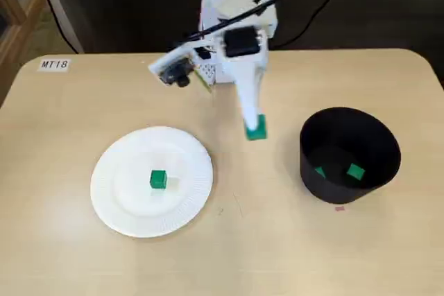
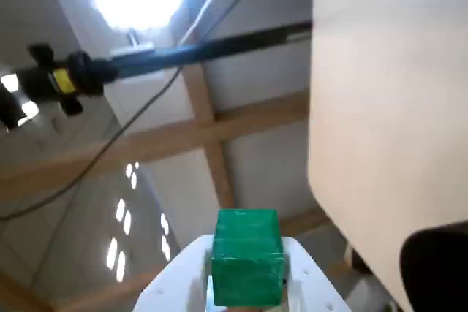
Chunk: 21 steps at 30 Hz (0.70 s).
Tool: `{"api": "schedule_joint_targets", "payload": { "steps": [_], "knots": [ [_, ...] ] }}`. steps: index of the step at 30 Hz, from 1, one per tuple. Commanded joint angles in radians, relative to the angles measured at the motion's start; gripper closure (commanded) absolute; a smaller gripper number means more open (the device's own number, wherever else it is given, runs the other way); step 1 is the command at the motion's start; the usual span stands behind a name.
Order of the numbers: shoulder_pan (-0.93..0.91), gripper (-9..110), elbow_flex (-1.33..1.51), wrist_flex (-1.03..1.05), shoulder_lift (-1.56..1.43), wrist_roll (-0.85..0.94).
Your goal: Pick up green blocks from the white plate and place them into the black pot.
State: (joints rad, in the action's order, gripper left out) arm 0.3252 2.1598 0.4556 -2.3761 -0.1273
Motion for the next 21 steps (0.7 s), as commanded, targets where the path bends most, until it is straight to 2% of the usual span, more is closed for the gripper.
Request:
{"api": "schedule_joint_targets", "payload": {
  "steps": [1,7,16,17,21],
  "knots": [
    [0.158,104,0.152,-0.153,-0.058,-0.005],
    [0.305,104,0.301,-0.242,-0.057,0.038],
    [0.35,104,0.354,-0.261,0.025,0.098],
    [0.348,102,0.354,-0.256,0.023,0.104],
    [0.336,79,0.339,-0.189,0.02,0.155]
  ]
}}
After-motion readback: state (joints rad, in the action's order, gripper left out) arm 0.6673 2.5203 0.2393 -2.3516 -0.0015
